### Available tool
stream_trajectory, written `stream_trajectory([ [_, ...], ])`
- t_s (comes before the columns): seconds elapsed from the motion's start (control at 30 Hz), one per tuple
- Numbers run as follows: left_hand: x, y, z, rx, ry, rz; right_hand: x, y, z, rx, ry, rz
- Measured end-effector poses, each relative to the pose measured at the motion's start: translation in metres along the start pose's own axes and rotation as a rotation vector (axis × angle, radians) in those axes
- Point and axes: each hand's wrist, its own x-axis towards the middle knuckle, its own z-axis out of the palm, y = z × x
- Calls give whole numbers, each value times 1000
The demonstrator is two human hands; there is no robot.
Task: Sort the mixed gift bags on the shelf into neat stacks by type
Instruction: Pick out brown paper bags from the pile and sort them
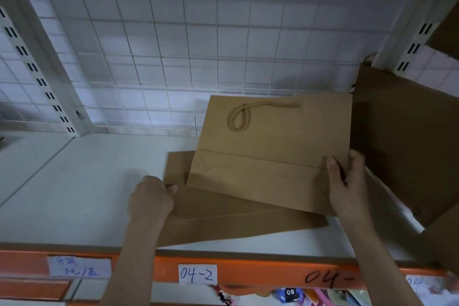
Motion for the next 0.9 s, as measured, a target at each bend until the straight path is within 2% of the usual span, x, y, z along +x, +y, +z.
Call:
stream_trajectory([
  [0.23, 14, 10, 11, -55, -56, 50, 5, 6, -8, 130, 80, 18],
  [0.37, 20, 15, 16, -105, -59, 53, 8, 3, -11, 307, 152, 36],
  [0.5, 25, 15, 21, -283, -106, 113, 11, -1, -12, 407, 131, 97],
  [0.57, 19, 20, 21, -515, -98, 124, 12, 5, -12, 296, 68, 156],
  [0.63, 12, 27, 17, -593, -79, 80, 12, 12, -13, 146, -8, 251],
  [0.7, 14, 28, 17, -617, 21, 97, 11, 23, -13, -83, -71, 302],
  [0.8, 24, 21, 19, -843, -49, 24, 8, 35, -15, -456, -111, 237],
  [0.9, 23, 18, 20, -819, -91, 57, 5, 33, -9, -584, -160, 175],
])
